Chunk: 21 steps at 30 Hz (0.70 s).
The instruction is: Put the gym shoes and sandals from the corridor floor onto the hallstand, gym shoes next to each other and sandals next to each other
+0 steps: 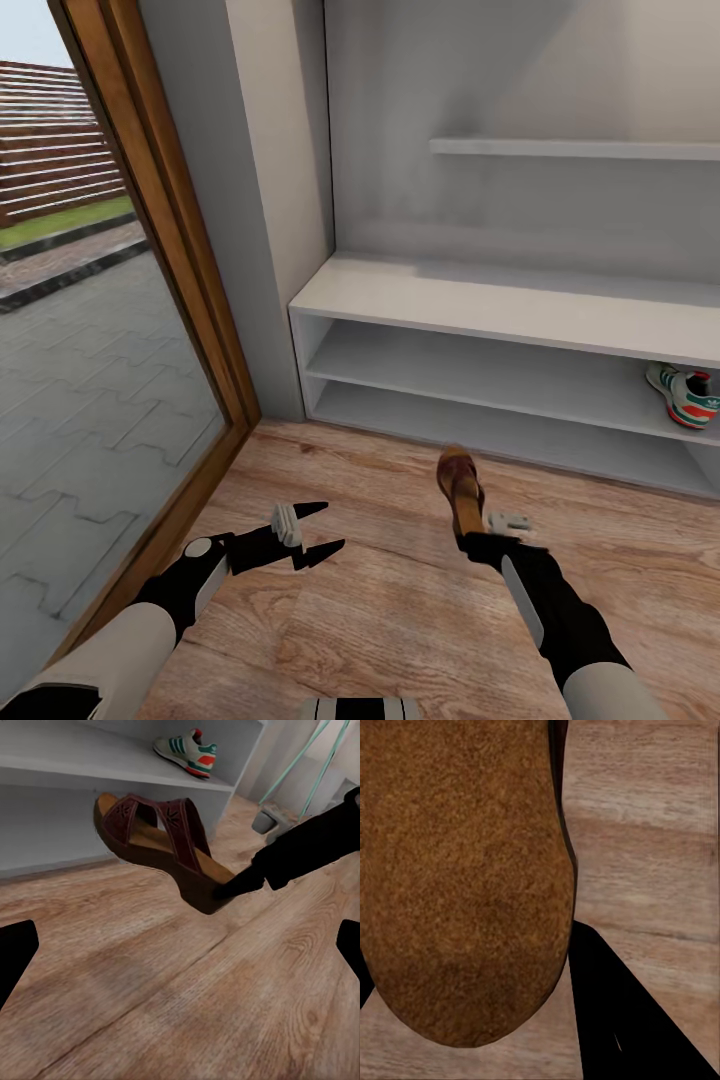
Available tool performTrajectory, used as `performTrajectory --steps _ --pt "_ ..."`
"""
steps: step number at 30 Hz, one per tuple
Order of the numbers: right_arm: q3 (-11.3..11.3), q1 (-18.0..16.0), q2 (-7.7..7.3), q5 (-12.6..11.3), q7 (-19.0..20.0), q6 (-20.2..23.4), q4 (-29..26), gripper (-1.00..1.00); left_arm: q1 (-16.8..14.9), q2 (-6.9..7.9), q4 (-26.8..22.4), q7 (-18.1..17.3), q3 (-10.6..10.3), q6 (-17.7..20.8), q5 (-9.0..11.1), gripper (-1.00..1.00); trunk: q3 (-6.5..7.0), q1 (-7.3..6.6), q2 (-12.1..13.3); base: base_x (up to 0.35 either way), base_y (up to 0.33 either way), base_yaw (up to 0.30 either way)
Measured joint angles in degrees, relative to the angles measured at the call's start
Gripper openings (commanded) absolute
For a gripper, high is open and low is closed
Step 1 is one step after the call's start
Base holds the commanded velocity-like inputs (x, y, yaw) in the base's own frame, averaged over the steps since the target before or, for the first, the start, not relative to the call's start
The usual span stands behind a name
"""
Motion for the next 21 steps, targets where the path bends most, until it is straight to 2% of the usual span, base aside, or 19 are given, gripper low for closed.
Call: performTrajectory --steps 4,6,11,17,21 --pt "-0.04 -0.02 0.06 0.01 -0.4 -4.74 -0.14 -1.0 0.0 0.0 0.01 -0.01 0.0 0.0 0.0 1.0 0.0 0.0 0.0 0.0 0.0 0.0" --pt "-0.08 -0.35 0.1 -0.07 -1.87 -5.81 -0.43 -1.0 0.0 0.0 0.02 -0.01 0.0 0.0 0.0 1.0 0.0 0.0 0.0 0.0 0.0 0.0" --pt "-0.08 -3.65 0.07 -0.35 -5.04 -6.4 -1.25 -1.0 0.0 -0.13 0.02 -0.01 0.0 0.0 0.0 1.0 0.0 0.0 0.0 0.0 0.0 0.0" --pt "-0.04 -4.6 0.11 -0.52 -5.73 -6.54 -1.36 -1.0 0.0 -0.26 0.02 -0.1 0.0 0.01 0.08 1.0 0.0 0.0 0.0 0.022 0.0 0.0" --pt "0.0 -4.62 0.13 -0.53 -5.75 -6.57 -1.34 -1.0 0.0 -0.26 0.02 -0.25 0.0 0.04 0.17 1.0 0.0 -0.03 0.0 0.251 0.0 0.0"
